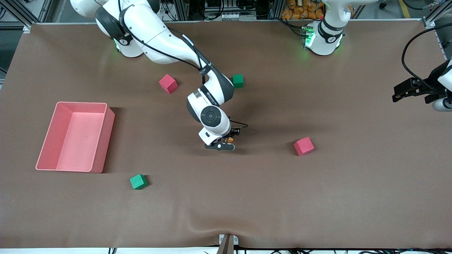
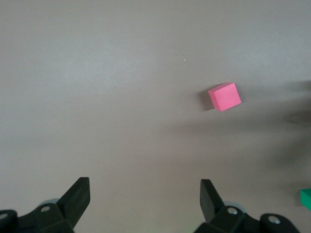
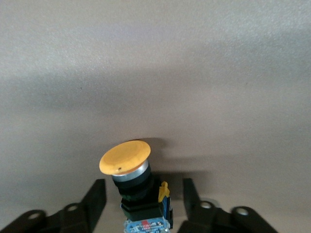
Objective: Place and upright button with both arms
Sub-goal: 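Carry the button to the table middle with the right gripper, then lower the button onto the table and open the right gripper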
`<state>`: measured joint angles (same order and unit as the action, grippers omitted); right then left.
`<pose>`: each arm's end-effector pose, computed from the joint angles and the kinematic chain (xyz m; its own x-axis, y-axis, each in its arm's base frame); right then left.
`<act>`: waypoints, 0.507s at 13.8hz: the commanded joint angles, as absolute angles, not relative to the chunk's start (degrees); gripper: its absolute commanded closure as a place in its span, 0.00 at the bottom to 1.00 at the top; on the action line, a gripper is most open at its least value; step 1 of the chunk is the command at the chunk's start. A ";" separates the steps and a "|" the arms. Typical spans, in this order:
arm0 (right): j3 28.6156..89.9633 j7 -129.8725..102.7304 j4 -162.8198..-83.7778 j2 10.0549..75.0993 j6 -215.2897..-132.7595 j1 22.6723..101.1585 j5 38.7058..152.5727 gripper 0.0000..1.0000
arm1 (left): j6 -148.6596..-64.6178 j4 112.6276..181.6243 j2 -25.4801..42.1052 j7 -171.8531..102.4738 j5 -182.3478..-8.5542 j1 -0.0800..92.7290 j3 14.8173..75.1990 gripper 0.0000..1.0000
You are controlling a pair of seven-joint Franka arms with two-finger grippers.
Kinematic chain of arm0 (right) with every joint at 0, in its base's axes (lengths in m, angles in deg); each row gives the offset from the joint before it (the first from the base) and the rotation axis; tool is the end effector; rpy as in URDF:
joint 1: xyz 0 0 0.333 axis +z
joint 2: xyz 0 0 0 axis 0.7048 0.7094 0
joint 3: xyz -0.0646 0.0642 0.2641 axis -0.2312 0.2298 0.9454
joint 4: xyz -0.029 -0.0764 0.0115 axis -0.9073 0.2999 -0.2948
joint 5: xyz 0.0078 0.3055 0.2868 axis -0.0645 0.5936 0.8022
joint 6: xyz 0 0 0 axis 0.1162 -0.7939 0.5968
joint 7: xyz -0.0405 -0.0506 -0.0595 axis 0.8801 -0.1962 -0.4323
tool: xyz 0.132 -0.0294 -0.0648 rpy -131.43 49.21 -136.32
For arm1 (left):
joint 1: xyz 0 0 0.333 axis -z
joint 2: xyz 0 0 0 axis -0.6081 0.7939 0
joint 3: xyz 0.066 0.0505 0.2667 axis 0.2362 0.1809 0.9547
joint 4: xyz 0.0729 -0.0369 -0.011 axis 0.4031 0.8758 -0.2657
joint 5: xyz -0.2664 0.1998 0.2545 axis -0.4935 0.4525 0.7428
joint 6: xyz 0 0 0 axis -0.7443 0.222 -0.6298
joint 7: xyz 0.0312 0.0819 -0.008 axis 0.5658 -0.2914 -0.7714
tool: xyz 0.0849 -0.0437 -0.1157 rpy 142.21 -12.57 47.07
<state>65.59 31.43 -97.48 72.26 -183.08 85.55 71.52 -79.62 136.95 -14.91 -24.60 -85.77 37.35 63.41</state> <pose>0.5423 0.5009 0.1073 0.9831 -0.0966 -0.1558 -0.1156 -0.9862 -0.1181 0.5904 0.0044 0.5258 0.9977 -0.0589 -0.0335 -0.0593 -0.9982 -0.0100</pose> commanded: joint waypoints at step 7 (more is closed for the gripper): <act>60.71 31.45 -95.91 66.15 -169.87 83.76 72.15 0.00 | -78.95 135.92 -14.67 -23.49 -86.28 37.63 63.33 0.00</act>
